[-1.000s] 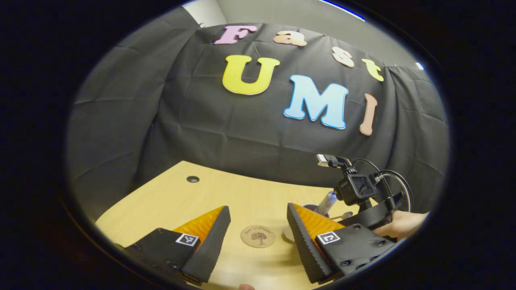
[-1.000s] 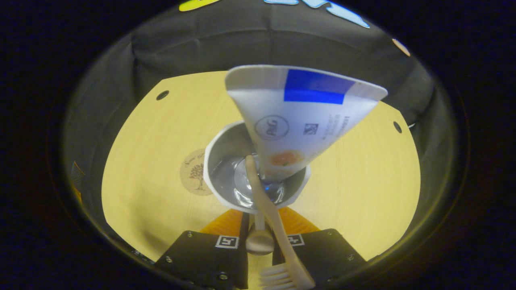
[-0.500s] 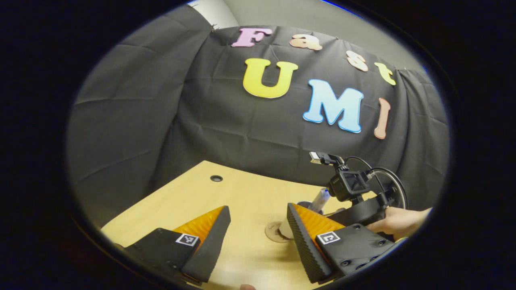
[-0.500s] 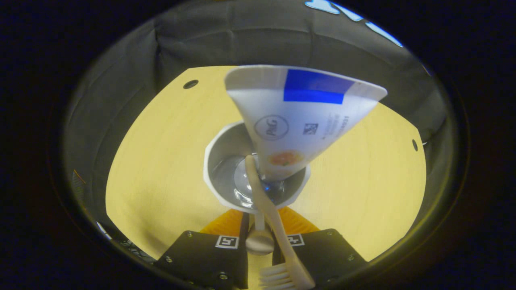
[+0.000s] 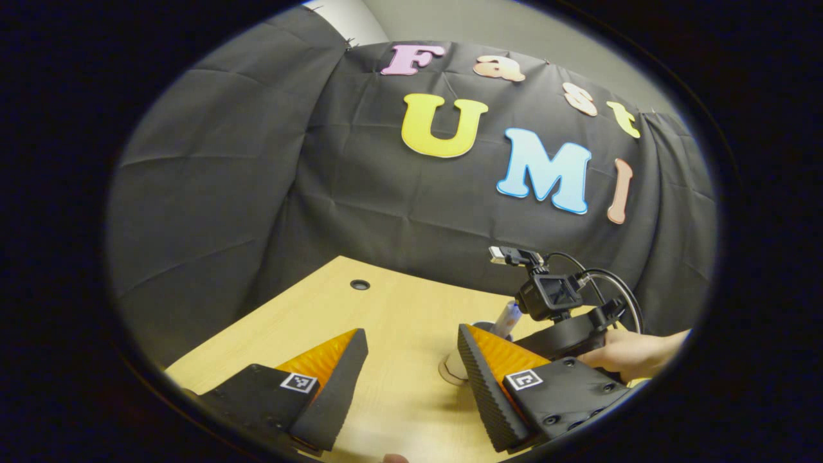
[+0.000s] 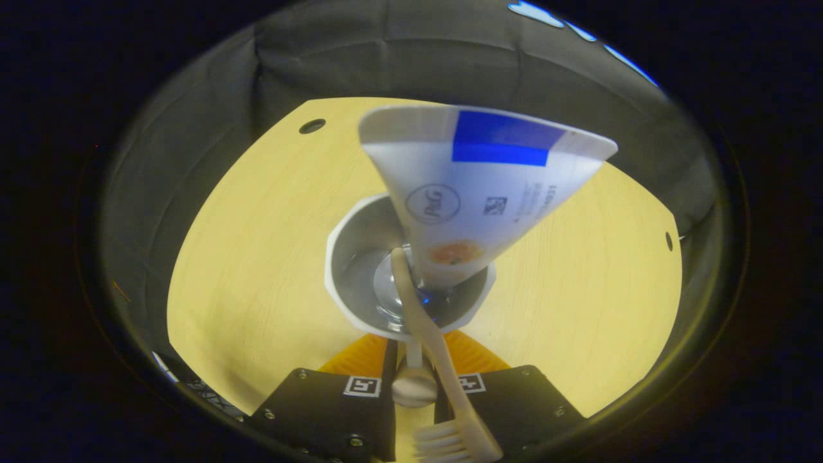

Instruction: Put the toothbrush and toothpaste on the desktop into the cup, then pick up the cup and place it on the coaster on the desktop.

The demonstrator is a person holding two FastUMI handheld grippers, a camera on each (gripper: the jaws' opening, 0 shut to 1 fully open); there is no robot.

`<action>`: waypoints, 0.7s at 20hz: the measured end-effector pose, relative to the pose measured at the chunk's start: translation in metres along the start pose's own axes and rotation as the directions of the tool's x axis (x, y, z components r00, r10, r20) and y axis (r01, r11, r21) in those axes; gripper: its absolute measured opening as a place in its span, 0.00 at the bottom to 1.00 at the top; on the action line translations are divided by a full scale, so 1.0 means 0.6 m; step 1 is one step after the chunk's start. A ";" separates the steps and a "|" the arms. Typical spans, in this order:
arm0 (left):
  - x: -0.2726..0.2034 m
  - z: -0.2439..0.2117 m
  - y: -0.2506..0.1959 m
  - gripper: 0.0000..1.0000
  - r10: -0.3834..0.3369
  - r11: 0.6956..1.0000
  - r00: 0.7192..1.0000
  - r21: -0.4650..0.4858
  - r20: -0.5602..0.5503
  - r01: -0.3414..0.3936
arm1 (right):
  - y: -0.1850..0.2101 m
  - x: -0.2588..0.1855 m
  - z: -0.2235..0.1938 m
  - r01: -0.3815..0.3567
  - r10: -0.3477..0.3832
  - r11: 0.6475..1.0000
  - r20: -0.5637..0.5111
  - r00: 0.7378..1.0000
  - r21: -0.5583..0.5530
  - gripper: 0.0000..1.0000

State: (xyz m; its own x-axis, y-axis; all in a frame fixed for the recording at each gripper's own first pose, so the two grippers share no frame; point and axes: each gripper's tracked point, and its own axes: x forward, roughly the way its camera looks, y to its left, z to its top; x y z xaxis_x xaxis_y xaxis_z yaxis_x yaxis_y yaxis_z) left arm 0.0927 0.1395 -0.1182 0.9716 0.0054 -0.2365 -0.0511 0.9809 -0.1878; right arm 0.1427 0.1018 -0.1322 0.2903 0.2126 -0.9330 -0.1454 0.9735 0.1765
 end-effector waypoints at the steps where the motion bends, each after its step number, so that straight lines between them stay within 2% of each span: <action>1: 0.002 0.001 0.002 0.90 0.001 1.000 1.000 0.000 -0.002 -0.001 | -0.001 0.000 0.000 0.001 -0.001 1.000 -0.002 1.000 0.001 0.20; 7: 0.012 -0.004 0.010 0.90 0.004 1.000 1.000 -0.011 -0.019 -0.004 | 0.000 -0.002 -0.002 0.000 0.000 1.000 -0.019 1.000 0.011 0.20; 9: 0.016 -0.007 0.011 0.90 0.002 1.000 1.000 -0.012 -0.027 -0.002 | -0.001 -0.003 -0.002 -0.003 0.003 1.000 -0.021 1.000 0.011 0.22; 10: 0.018 -0.008 0.009 0.90 0.002 1.000 1.000 -0.010 -0.030 -0.002 | -0.001 -0.005 -0.002 -0.003 0.004 1.000 -0.015 1.000 0.014 0.29; 11: 0.018 -0.009 0.010 0.90 0.001 1.000 1.000 -0.007 -0.031 -0.002 | -0.001 -0.004 -0.001 -0.004 0.004 1.000 -0.013 1.000 0.011 0.24; 12: 0.020 -0.007 0.010 0.91 0.000 1.000 0.999 -0.005 -0.032 0.000 | -0.005 -0.005 0.002 0.004 -0.004 1.000 -0.008 1.000 0.008 0.24; 14: 0.025 -0.009 0.013 0.90 0.000 1.000 0.999 -0.004 -0.038 0.000 | -0.007 -0.012 0.005 0.002 -0.002 1.000 0.009 1.000 -0.001 0.35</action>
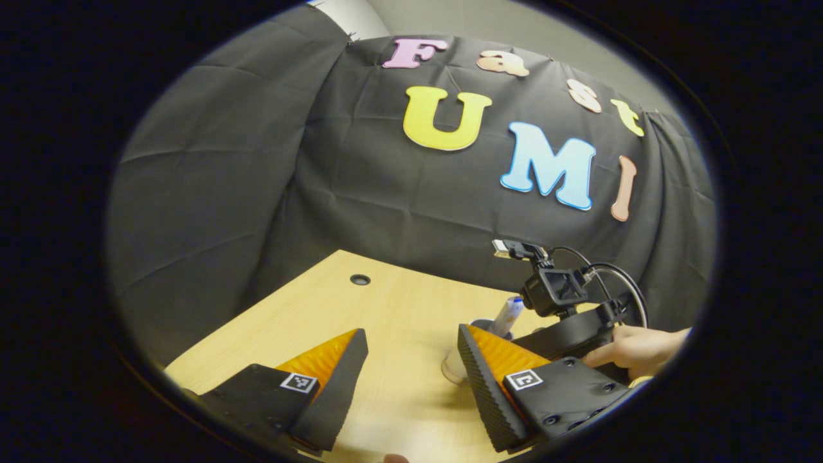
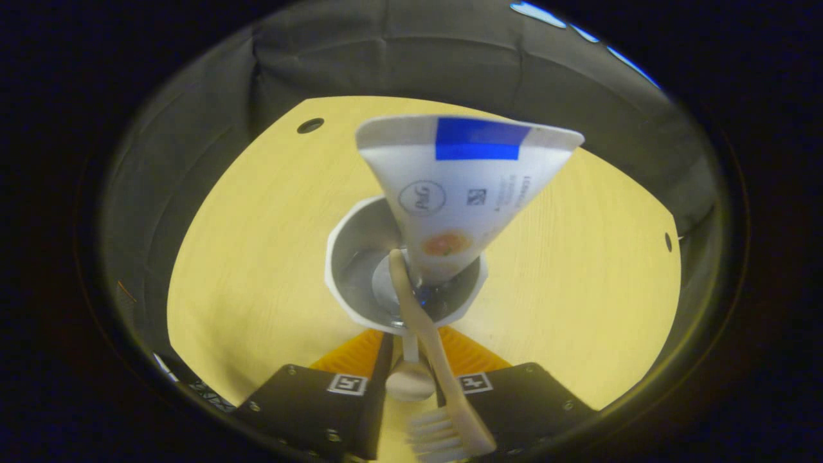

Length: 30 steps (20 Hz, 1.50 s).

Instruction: Put the toothbrush and toothpaste on the desktop into the cup, then pick up the cup and place it on the coaster on the desktop.

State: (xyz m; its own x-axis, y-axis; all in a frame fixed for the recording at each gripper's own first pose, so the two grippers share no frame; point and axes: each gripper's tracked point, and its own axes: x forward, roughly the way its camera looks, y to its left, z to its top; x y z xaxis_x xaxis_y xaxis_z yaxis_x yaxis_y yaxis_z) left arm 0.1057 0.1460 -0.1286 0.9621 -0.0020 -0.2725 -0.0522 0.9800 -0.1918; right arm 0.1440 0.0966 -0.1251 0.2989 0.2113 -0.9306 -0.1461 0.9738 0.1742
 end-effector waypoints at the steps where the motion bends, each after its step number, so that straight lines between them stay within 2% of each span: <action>1: 0.002 0.000 0.000 0.90 -0.001 1.000 1.000 0.001 -0.003 0.001 | -0.004 -0.004 -0.002 0.014 -0.013 1.000 0.011 1.000 -0.004 0.46; 4: 0.009 0.001 -0.004 0.90 -0.014 1.000 1.000 0.009 -0.002 0.014 | -0.004 -0.025 0.003 -0.002 0.002 1.000 0.057 0.998 0.002 0.58; 12: 0.037 0.011 -0.056 0.91 -0.068 0.995 0.998 0.072 0.001 0.067 | -0.042 -0.111 -0.042 -0.058 0.044 0.994 0.144 0.989 0.095 0.59; 16: 0.042 0.033 -0.108 0.90 -0.108 0.991 0.994 0.083 0.029 0.105 | -0.072 -0.185 -0.044 -0.095 0.058 0.987 0.264 0.963 0.132 0.59; 21: 0.030 0.057 -0.174 0.90 -0.140 0.988 0.988 0.079 0.063 0.135 | -0.142 -0.271 -0.044 -0.044 -0.021 0.987 0.385 0.923 0.158 0.59; 23: 0.023 0.069 -0.197 0.90 -0.154 0.985 0.985 0.089 0.078 0.147 | -0.173 -0.298 -0.046 0.003 -0.077 0.986 0.443 0.893 0.164 0.59; 25: 0.016 0.079 -0.220 0.90 -0.165 0.983 0.982 0.093 0.090 0.157 | -0.203 -0.332 -0.042 0.047 -0.129 0.984 0.517 0.846 0.170 0.59; 30: -0.005 0.108 -0.258 0.90 -0.175 0.981 0.976 0.107 0.126 0.162 | -0.242 -0.420 -0.032 0.122 -0.206 0.978 0.700 0.684 0.169 0.59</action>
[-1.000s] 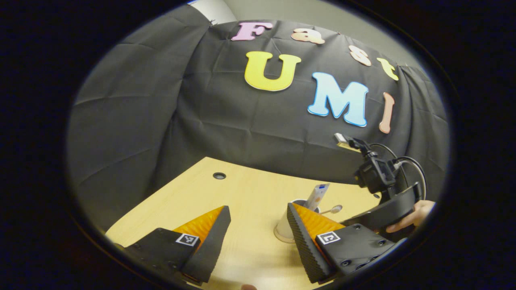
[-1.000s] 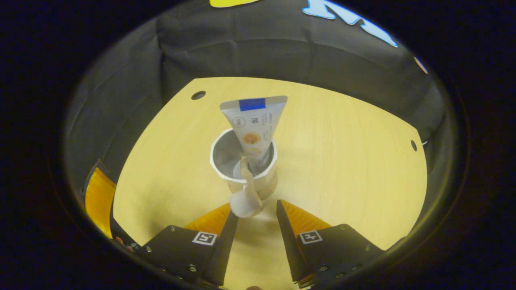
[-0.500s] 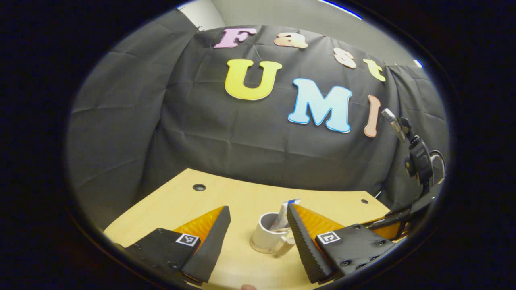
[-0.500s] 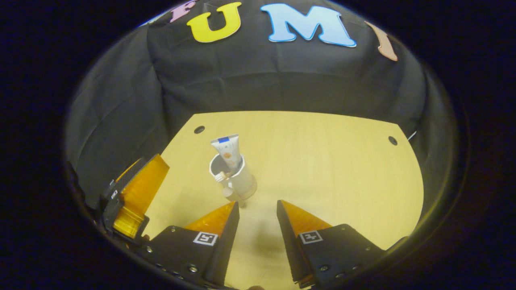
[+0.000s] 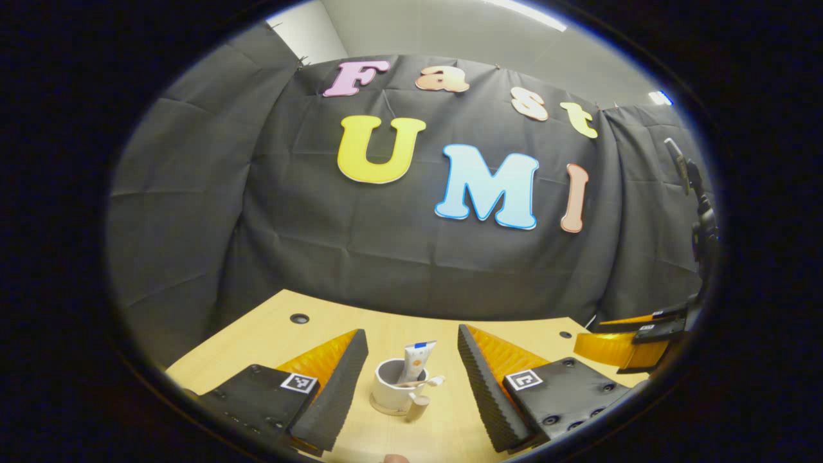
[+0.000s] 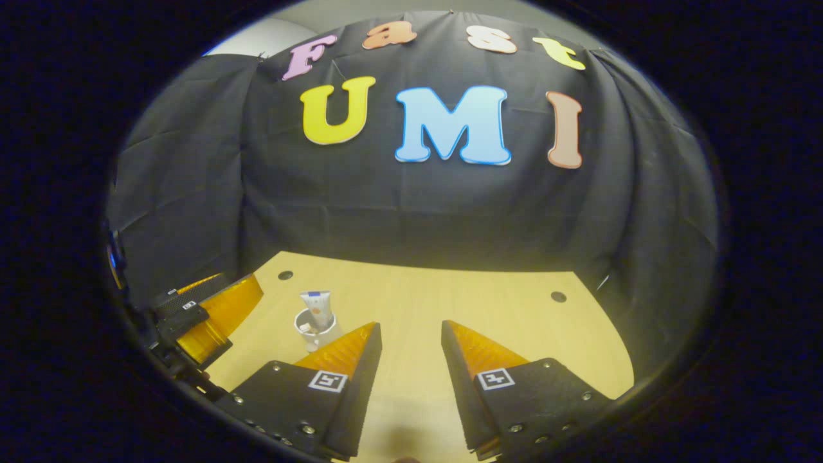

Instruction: Put the toothbrush and toothpaste on the desktop into the cup, then pick up the cup and place it on the coaster on the desktop.

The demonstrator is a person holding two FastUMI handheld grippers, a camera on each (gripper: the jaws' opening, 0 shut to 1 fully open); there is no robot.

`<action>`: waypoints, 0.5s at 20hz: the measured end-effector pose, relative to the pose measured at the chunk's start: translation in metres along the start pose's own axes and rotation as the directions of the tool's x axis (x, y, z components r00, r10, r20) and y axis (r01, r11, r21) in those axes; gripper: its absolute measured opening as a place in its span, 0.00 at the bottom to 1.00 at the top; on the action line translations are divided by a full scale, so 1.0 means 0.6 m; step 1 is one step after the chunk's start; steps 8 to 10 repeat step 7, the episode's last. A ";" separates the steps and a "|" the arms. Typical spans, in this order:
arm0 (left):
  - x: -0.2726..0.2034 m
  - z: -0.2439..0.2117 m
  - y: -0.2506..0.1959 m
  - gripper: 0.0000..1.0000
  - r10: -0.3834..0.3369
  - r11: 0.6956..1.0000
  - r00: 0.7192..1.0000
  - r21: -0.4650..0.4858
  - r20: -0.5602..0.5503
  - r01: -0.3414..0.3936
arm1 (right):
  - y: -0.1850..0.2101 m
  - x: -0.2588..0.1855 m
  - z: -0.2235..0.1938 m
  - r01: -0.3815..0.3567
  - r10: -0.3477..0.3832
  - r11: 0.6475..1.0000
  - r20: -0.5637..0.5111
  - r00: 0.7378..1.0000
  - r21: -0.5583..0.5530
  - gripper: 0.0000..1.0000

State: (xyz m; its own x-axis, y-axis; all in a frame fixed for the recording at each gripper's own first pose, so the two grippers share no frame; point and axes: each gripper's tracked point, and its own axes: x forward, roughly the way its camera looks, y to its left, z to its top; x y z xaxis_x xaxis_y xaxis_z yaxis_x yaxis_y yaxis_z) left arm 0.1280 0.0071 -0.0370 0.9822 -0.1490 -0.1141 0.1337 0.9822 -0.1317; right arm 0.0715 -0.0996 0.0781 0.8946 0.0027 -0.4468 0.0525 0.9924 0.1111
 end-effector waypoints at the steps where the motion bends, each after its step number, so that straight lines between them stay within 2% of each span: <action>1: -0.005 0.006 -0.006 0.90 -0.001 1.000 1.000 0.006 0.008 0.001 | -0.002 -0.008 0.010 0.003 -0.003 1.000 0.036 0.999 -0.001 0.59; 7: -0.031 0.039 -0.034 0.90 -0.017 0.999 0.998 0.042 0.058 0.015 | -0.005 -0.036 0.035 0.026 -0.021 0.999 0.180 0.983 -0.023 0.58; 10: -0.031 0.039 -0.034 0.90 -0.017 0.999 0.998 0.042 0.058 0.015 | -0.005 -0.036 0.035 0.026 -0.021 0.999 0.180 0.983 -0.023 0.58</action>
